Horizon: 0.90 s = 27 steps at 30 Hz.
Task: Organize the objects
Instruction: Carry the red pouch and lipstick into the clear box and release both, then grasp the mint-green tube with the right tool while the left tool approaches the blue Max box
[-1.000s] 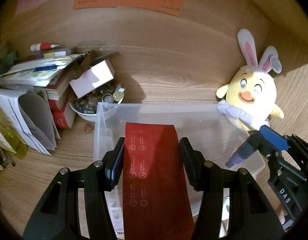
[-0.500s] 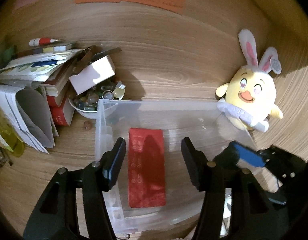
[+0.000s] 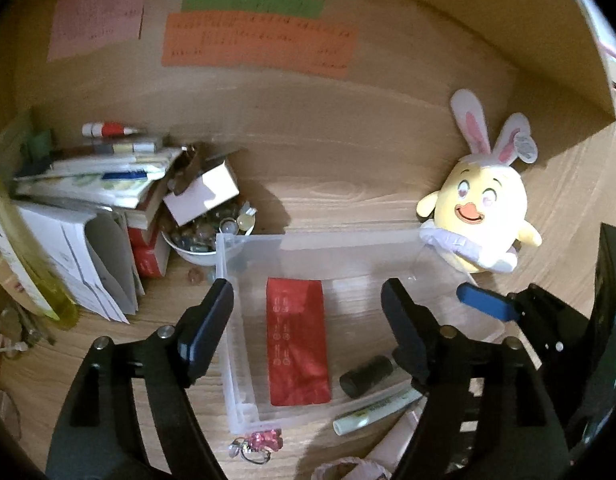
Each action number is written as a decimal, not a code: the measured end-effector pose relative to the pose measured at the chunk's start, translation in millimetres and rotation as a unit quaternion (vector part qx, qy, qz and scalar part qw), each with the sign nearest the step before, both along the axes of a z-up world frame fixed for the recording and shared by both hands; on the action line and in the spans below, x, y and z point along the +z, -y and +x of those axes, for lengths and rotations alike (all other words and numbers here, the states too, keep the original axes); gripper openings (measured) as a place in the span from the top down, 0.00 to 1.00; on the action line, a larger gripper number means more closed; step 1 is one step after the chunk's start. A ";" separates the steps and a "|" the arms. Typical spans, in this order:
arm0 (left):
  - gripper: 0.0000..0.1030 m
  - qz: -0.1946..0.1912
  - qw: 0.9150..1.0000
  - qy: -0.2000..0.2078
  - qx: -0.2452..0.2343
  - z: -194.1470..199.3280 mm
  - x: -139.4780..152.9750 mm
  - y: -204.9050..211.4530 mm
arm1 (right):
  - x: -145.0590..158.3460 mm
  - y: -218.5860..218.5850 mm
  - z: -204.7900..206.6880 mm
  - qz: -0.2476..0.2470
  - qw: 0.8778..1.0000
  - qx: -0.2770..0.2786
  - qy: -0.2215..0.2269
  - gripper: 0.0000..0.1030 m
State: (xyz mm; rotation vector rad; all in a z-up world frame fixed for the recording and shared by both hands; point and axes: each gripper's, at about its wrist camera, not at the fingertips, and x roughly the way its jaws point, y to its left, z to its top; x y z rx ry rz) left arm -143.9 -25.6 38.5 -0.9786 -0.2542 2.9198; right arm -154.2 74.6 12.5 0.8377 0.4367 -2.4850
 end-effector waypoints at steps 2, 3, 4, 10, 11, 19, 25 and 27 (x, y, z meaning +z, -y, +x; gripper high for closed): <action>0.20 -0.006 1.000 -0.007 0.000 6.8 5.2 -1.5 | 5.6 -5.9 2.1 -0.005 1.000 -0.005 -0.002 0.22; 0.16 -0.009 1.000 -0.011 0.000 10.4 7.6 -1.9 | 8.1 -8.5 3.9 -0.007 1.000 -0.007 -0.004 0.22; 0.13 -0.012 1.000 -0.014 0.000 13.9 9.8 -2.3 | 10.6 -11.4 5.9 -0.008 1.000 -0.008 -0.007 0.22; 0.05 -0.026 0.999 -0.024 -0.001 36.0 17.2 -4.7 | 23.1 -32.3 21.0 -0.016 1.000 -0.019 -0.018 0.20; 0.05 -0.028 0.999 -0.024 0.000 39.8 17.5 -4.8 | 24.6 -36.9 23.9 -0.019 0.999 -0.020 -0.016 0.19; 0.04 -0.052 0.998 -0.017 -0.001 63.2 11.7 -9.2 | 28.3 -64.9 44.4 -0.037 0.999 -0.037 -0.013 0.08; 0.04 -0.042 0.999 0.001 -0.001 75.2 0.2 -7.8 | 25.0 -82.7 59.4 -0.036 0.998 -0.055 -0.012 0.05; 0.04 -0.043 0.999 0.008 0.001 78.1 -5.2 -8.1 | 21.5 -87.3 63.5 -0.037 0.998 -0.057 -0.006 0.05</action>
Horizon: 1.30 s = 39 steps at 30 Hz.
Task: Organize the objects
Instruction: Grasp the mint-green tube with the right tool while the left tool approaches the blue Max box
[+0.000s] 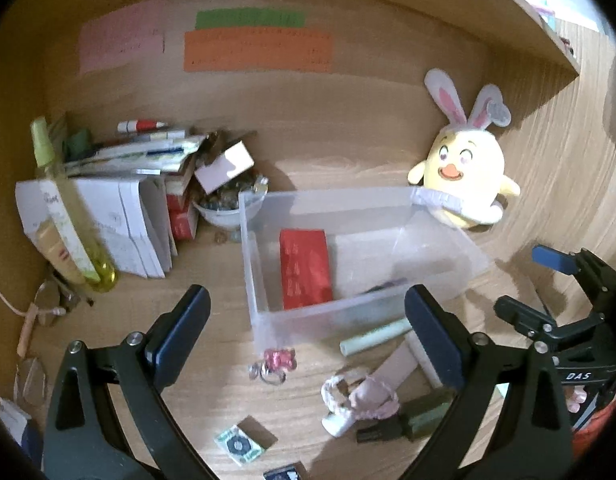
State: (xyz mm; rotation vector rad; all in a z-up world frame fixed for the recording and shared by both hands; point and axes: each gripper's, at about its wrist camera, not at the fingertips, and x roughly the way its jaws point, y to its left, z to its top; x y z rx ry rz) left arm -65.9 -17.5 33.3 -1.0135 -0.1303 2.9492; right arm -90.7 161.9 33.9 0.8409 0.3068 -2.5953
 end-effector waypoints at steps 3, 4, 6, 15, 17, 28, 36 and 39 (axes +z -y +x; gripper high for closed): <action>0.04 -0.002 1.000 0.008 0.005 3.7 -8.7 0.6 | -9.1 -7.8 6.5 -0.002 1.000 -0.008 0.014 0.05; 0.04 -0.001 1.000 0.012 0.007 4.6 -11.3 1.1 | -12.3 -10.2 7.9 -0.004 1.000 -0.011 0.019 0.05; 0.04 0.006 1.000 0.017 0.012 6.7 -16.1 2.2 | -19.9 -15.6 9.4 -0.011 0.999 -0.017 0.034 0.05; 0.04 0.018 0.998 0.052 0.028 22.8 -39.0 11.7 | -44.5 -38.2 18.6 -0.031 0.995 -0.050 0.077 0.05; 0.04 0.012 0.997 0.062 0.032 28.6 -45.2 13.6 | -48.5 -41.9 21.2 -0.033 0.995 -0.055 0.082 0.05; 0.04 0.021 0.992 0.113 0.044 59.1 -75.7 21.3 | -76.6 -47.6 30.1 -0.023 0.991 -0.060 0.117 0.05; 0.11 0.032 0.990 0.132 0.039 71.7 -89.5 19.9 | -88.7 -46.8 38.5 -0.007 0.990 -0.065 0.123 0.21; 0.25 0.030 0.988 0.146 0.028 72.4 -93.6 15.6 | -91.2 -49.5 38.6 -0.010 0.989 -0.067 0.131 0.31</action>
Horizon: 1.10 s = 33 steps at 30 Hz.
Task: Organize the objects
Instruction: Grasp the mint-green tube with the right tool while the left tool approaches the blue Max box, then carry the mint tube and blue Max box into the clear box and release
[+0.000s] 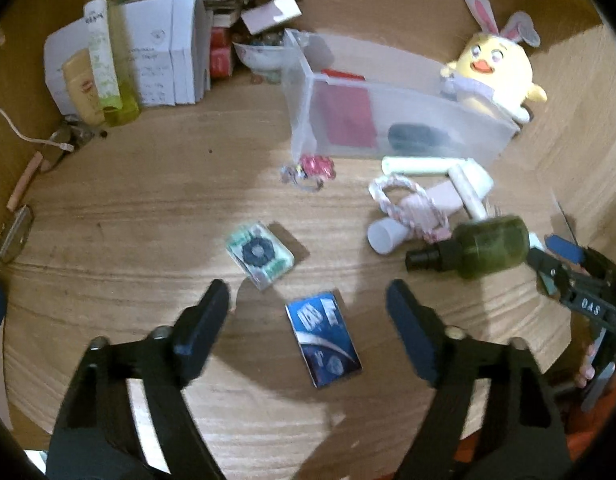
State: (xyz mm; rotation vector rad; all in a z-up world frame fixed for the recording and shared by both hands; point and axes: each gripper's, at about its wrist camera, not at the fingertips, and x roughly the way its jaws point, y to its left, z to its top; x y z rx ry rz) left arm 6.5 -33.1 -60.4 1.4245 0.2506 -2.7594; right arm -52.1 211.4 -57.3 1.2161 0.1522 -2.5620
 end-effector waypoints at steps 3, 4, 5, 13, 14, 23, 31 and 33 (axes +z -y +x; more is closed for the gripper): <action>0.27 0.000 1.000 0.008 -0.007 0.6 -5.2 -3.8 | -1.9 -1.2 1.1 -0.002 1.000 0.000 0.003 0.40; 0.30 -0.001 1.000 0.010 -0.009 0.9 -6.1 -4.7 | -1.7 -0.9 1.7 0.000 1.000 0.000 0.001 0.43; 0.31 -0.008 1.000 0.007 -0.009 2.0 -5.7 -5.7 | -1.7 -0.4 2.1 0.002 1.000 0.001 0.000 0.46; 0.44 -0.024 0.999 0.012 -0.025 6.7 -5.6 -8.9 | -1.7 3.6 3.5 0.009 1.000 0.005 -0.008 0.71; 0.44 -0.030 0.999 0.013 -0.028 8.1 -5.6 -10.2 | -1.6 3.4 3.7 0.009 1.000 0.004 -0.008 0.73; 0.74 -0.039 0.999 0.018 -0.026 13.5 -3.0 -7.1 | -2.3 5.0 2.8 0.005 1.000 -0.002 -0.016 0.78; 0.74 -0.043 0.999 -0.011 -0.016 13.1 15.3 -2.4 | 12.3 2.9 2.9 -0.008 0.999 -0.007 -0.038 0.78; 0.74 -0.047 0.998 -0.025 -0.014 13.2 23.8 -1.4 | 17.6 2.8 2.1 -0.012 0.999 -0.007 -0.046 0.78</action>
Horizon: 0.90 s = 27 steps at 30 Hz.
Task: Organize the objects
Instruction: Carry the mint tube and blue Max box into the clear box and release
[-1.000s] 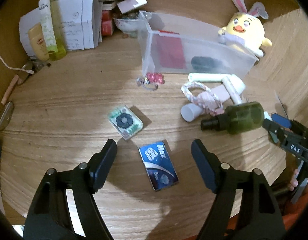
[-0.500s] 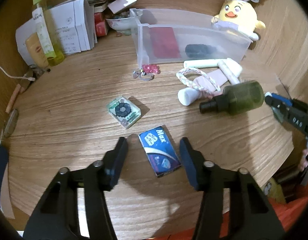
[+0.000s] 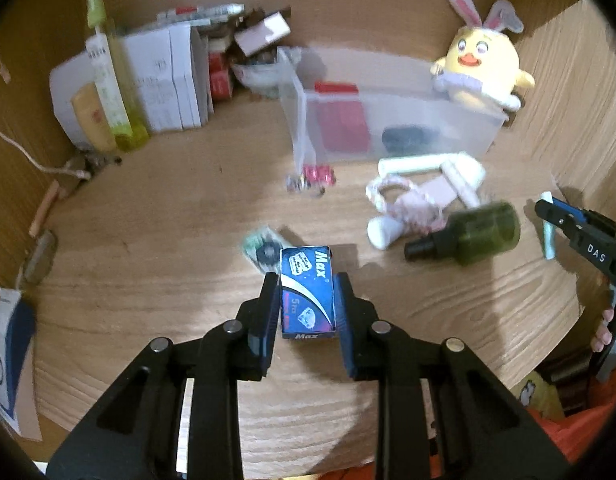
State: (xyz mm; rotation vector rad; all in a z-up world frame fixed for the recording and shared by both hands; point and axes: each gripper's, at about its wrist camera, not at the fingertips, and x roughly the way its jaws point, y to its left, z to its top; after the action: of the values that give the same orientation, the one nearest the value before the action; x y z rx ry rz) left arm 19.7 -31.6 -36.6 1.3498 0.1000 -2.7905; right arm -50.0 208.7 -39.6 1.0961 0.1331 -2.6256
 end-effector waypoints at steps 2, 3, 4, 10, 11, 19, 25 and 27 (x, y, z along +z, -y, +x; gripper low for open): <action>0.74 -0.001 1.000 -0.012 0.002 -1.0 7.5 2.6 | 5.3 0.1 -1.1 -0.004 1.000 0.000 -0.008 0.78; 0.74 -0.002 1.000 -0.018 0.004 -1.3 11.3 3.4 | 7.8 0.0 -1.5 -0.006 1.000 0.001 -0.012 0.78; 0.74 -0.002 1.000 -0.023 0.005 -1.5 14.7 4.5 | 10.6 0.1 -1.8 -0.007 1.000 0.001 -0.016 0.78; 0.74 0.007 0.998 -0.054 0.016 -4.3 33.4 12.6 | 28.3 0.9 -6.1 -0.024 0.999 0.003 -0.039 0.80; 0.74 0.009 0.998 -0.060 0.018 -5.2 36.6 14.0 | 30.3 1.1 -6.4 -0.027 0.999 0.003 -0.041 0.80; 0.74 0.025 0.994 -0.102 0.024 -18.2 55.8 18.0 | 49.4 6.9 -10.1 -0.041 0.997 0.009 -0.068 0.80; 0.74 0.029 0.992 -0.125 0.014 -31.3 67.1 14.4 | 68.0 10.3 -16.9 -0.053 0.994 0.013 -0.096 0.80; 0.74 0.033 0.991 -0.131 0.010 -36.5 70.4 12.4 | 75.3 13.3 -19.4 -0.057 0.992 0.015 -0.107 0.80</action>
State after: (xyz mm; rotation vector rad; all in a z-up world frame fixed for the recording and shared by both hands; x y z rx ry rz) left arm -16.8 -44.1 33.8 0.9779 0.2135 -2.9548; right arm -69.4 195.4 35.7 0.7672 0.0431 -2.6803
